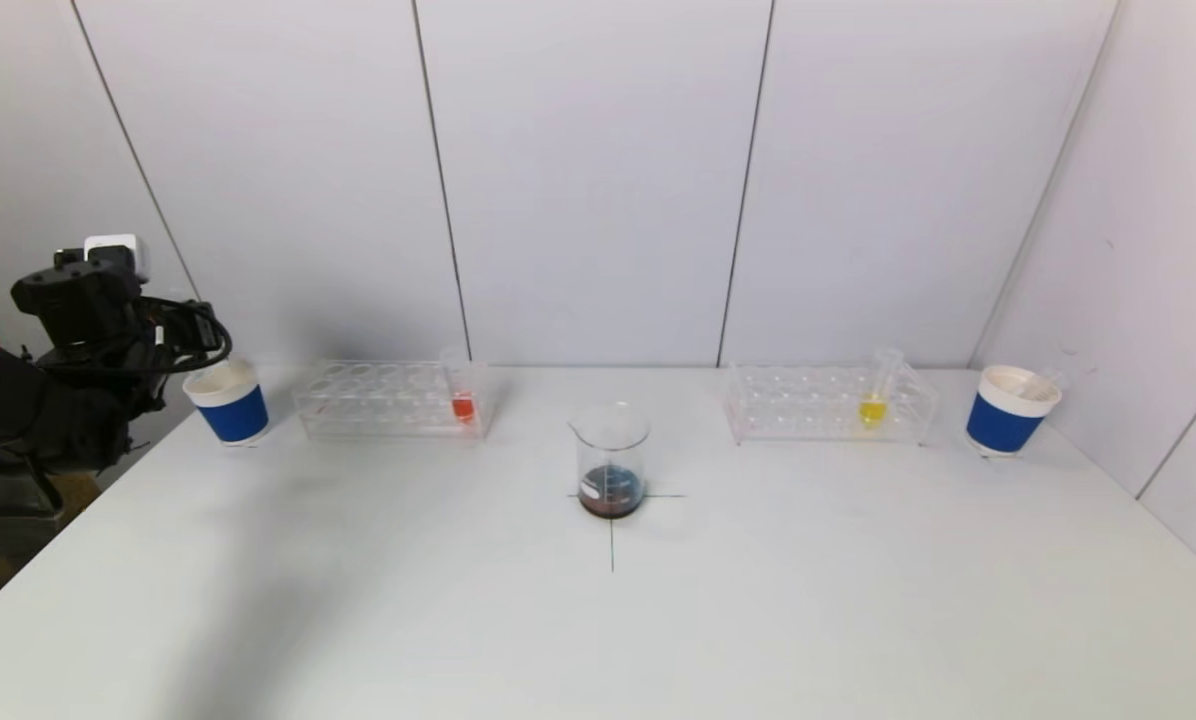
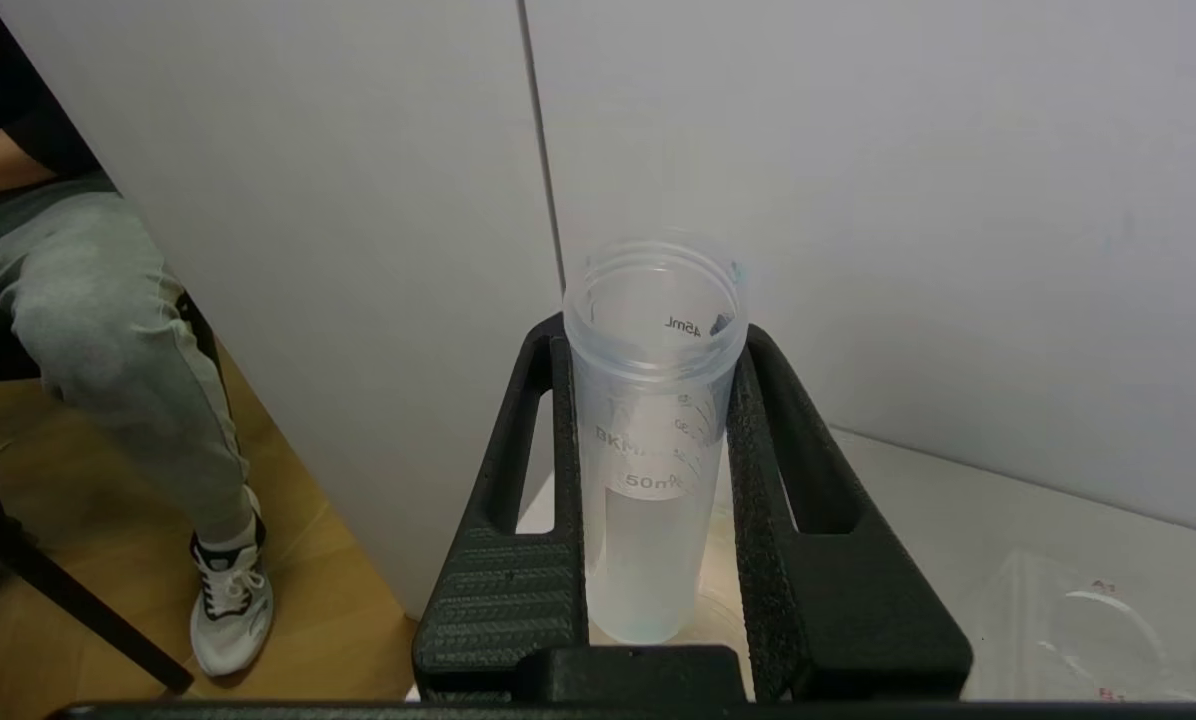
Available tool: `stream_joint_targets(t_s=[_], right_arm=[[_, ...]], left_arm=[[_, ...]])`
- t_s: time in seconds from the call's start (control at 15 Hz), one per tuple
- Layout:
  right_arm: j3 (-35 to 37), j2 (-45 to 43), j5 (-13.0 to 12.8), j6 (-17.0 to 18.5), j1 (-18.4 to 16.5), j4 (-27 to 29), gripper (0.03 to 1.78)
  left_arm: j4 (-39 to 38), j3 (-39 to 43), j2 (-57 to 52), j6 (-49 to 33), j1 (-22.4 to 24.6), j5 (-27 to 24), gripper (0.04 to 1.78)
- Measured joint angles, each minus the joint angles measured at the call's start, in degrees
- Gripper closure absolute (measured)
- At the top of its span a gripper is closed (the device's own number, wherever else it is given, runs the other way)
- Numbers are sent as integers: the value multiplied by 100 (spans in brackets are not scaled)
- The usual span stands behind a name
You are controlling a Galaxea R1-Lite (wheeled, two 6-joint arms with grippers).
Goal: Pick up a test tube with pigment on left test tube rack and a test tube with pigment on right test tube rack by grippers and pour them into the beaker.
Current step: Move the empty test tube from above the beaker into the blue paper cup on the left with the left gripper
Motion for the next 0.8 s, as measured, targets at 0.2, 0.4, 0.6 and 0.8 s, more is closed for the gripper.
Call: stream_joint_targets(t_s=[0.2,0.4,0.6,0.8], right_arm=[[0,0,-2,0,0,0,4],[0,0,-2,0,0,0,4],[0,0,0,2,0,0,4],[0,0,-2,2,0,-2,4]], left_arm=[[-322,52,356,-49,28,-22,139],[-455,118,577,-107,22,-26,139],[-667,201,703,-112,1,-33,139],[-723,238,802,-115,-11,-33,139]])
